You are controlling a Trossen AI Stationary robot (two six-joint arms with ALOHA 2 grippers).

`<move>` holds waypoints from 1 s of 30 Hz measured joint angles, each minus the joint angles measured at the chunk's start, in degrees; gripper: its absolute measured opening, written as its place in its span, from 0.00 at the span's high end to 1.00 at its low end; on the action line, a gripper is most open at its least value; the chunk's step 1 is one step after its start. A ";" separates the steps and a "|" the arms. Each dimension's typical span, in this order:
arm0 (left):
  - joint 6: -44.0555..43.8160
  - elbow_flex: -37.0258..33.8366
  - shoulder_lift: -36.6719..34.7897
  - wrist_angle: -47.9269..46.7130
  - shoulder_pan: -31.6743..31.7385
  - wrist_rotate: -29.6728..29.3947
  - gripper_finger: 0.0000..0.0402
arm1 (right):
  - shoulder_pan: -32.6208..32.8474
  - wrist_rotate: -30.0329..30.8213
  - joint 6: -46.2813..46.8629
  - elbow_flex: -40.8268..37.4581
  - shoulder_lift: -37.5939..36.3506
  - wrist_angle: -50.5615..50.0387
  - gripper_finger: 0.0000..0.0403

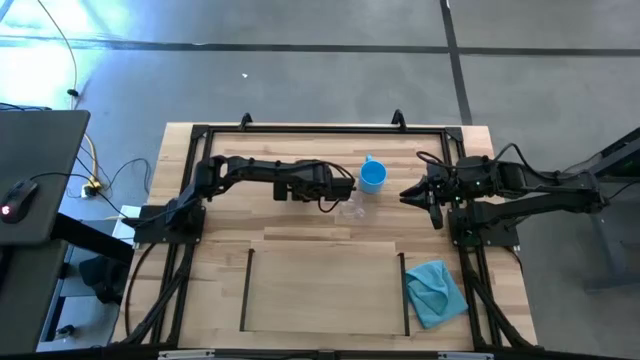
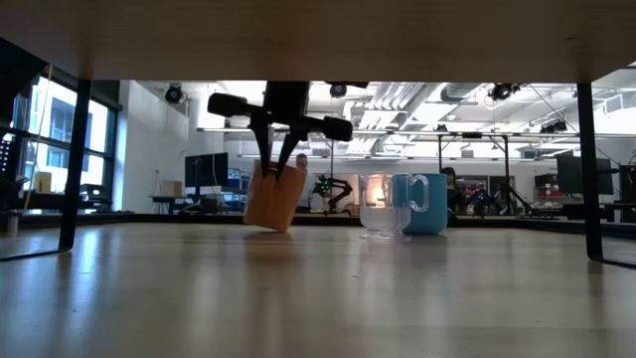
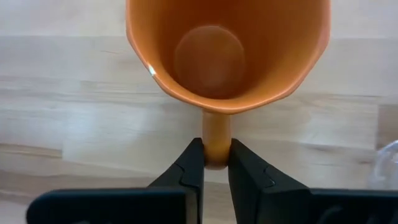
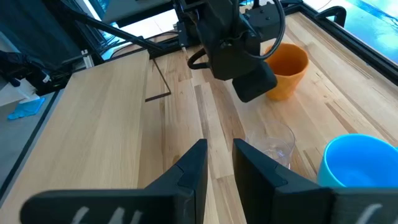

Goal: Stack small to large cups/mugs on shelf
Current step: Put the orange mug on the shelf

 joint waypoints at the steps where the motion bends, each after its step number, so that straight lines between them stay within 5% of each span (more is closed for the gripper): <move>1: 0.03 0.00 -0.22 0.50 0.02 0.00 0.92 | -0.02 0.00 0.00 0.00 -0.02 0.00 0.83; 30: 7.56 0.00 -10.54 0.69 1.05 -1.28 0.92 | 0.00 -0.61 0.20 0.00 0.00 0.31 0.83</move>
